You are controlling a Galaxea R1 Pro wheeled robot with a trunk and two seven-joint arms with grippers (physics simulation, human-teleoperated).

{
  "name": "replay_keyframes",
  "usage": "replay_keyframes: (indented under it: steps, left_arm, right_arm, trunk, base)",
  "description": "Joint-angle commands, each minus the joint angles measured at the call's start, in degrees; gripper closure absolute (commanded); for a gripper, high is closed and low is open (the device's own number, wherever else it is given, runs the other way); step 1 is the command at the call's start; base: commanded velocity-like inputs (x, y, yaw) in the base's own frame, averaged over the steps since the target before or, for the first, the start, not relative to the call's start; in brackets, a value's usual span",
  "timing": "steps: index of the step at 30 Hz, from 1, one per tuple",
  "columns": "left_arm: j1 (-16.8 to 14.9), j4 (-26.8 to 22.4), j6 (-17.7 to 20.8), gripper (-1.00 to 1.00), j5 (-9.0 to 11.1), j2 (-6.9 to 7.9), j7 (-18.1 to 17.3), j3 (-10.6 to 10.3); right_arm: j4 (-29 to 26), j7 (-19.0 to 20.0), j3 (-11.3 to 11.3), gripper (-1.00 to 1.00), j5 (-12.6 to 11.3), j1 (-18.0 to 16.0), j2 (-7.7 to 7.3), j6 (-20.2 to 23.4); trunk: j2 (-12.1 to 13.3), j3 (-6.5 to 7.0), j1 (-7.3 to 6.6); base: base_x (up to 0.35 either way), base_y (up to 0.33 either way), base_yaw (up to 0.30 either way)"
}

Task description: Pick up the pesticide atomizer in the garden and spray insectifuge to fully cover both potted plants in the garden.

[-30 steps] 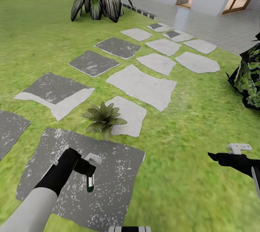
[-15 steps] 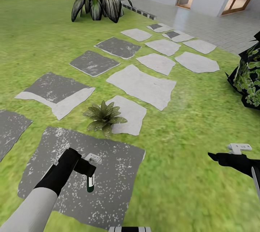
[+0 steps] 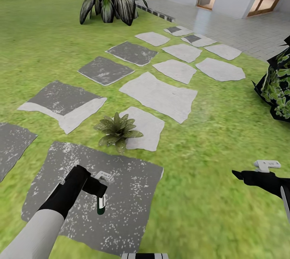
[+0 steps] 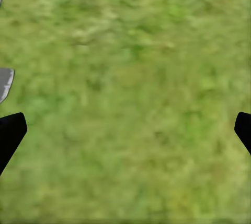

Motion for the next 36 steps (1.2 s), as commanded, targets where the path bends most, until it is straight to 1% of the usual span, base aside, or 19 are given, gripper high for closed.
replay_keyframes:
  steps: [1,7,11,17,20,24,26,27,29,30,31,32,33,34,35,36]
  left_arm:
    - [0.0,-0.1,0.1,1.00,-0.6,0.03,-0.6,-0.1]
    - [0.0,-0.1,0.4,1.00,-0.6,-0.09,-0.5,-0.2]
    - [0.0,-0.1,1.6,1.00,-0.7,-0.45,-0.5,-0.1]
    - [-0.1,-0.1,1.9,1.00,-0.6,-0.43,-0.9,1.5]
    - [-0.1,-0.2,1.7,1.00,-0.5,-0.43,-1.5,1.5]
    - [-0.1,-0.4,-0.9,1.00,-0.5,-0.37,-1.7,1.4]
    - [-0.1,-0.4,-4.0,1.00,-0.5,-0.45,-1.8,1.3]
    - [-0.1,-0.4,-4.8,1.00,-0.5,-0.48,-1.9,1.3]
    - [-0.1,-0.4,-7.7,1.00,-0.5,-0.47,-3.0,1.2]
    - [0.0,-0.4,-12.8,1.00,-0.5,-0.29,-6.0,1.4]
    - [0.2,-0.4,-15.5,1.00,-0.5,-0.14,-7.5,1.5]
    - [0.3,-0.4,-16.8,1.00,-0.6,-0.09,-8.2,1.6]
    - [0.4,-0.4,-19.0,1.00,-0.5,-0.01,-9.1,1.9]
    - [0.5,-0.4,-21.0,1.00,-0.5,0.00,-9.7,2.1]
    - [0.5,-0.4,-21.9,1.00,-0.5,-0.03,-9.9,2.1]
    - [0.6,-0.4,-23.8,1.00,-0.5,-0.17,-10.0,2.1]
  right_arm:
    - [-0.1,0.6,-0.1,-1.00,0.6,0.0,0.00,0.2]
    - [-0.1,0.6,-0.1,-1.00,0.6,0.0,0.00,0.2]
    - [-0.1,0.6,-0.2,-1.00,0.6,0.0,0.00,0.2]
    - [-0.1,0.6,-0.2,-1.00,0.6,0.0,0.00,0.0]
    - [-0.1,0.7,-0.2,-1.00,0.6,0.0,0.00,-0.1]
    - [-0.1,0.7,-0.2,-1.00,0.6,0.0,-0.02,-0.2]
    - [-0.1,0.7,0.0,-1.00,0.7,0.1,-0.06,-0.2]
    - [-0.1,0.7,0.1,-1.00,0.7,0.1,-0.05,-0.2]
    - [-0.1,0.7,0.7,-1.00,0.9,0.1,-0.02,-0.2]
    - [-0.1,0.7,4.0,-1.00,1.3,0.1,-0.37,-0.2]
    - [-0.2,0.7,6.5,-1.00,1.4,-0.1,-0.91,-0.2]
    - [-0.2,0.8,7.7,-1.00,1.4,-0.2,-1.40,-0.2]
    - [-0.3,1.1,10.3,-1.00,1.5,-0.7,-2.75,-0.2]
    - [-0.3,2.1,12.9,-1.00,1.4,-2.0,-4.24,-0.2]
    - [-0.3,2.9,14.1,-1.00,1.3,-2.8,-4.90,-0.2]
    - [-0.2,5.4,16.1,-1.00,1.3,-4.9,-6.02,-0.1]
  trunk:
    - [0.0,-0.04,-0.01]
    - [0.0,-0.04,-0.01]
    - [0.0,-0.04,-0.01]
    - [0.0,-0.04,-0.01]
    - [0.0,-0.04,-0.01]
    - [0.0,-0.04,-0.01]
    - [0.0,-0.04,-0.01]
    - [0.0,-0.04,-0.01]
    - [0.0,-0.04,-0.01]
    - [0.0,-0.04,-0.01]
    - [0.0,-0.04,-0.01]
    - [0.0,-0.04,-0.01]
    - [0.0,-0.04,-0.01]
    - [0.0,-0.04,-0.01]
    - [0.0,-0.04,-0.01]
    - [0.0,-0.04,-0.01]
  base:
    - [0.000,0.005,0.000]
    - [0.000,0.002,0.000]
    - [0.000,0.000,0.000]
    - [0.000,0.000,0.000]
    - [0.000,0.000,0.000]
    - [0.000,0.000,0.000]
    - [0.000,0.000,0.000]
    - [0.000,0.000,0.000]
    - [0.000,0.000,0.000]
    - [0.000,0.000,0.000]
    - [0.000,0.000,0.000]
    - [0.000,0.000,0.000]
    - [0.000,0.000,0.000]
    - [0.000,0.000,0.000]
    - [0.000,0.000,0.000]
    - [0.000,0.000,0.000]
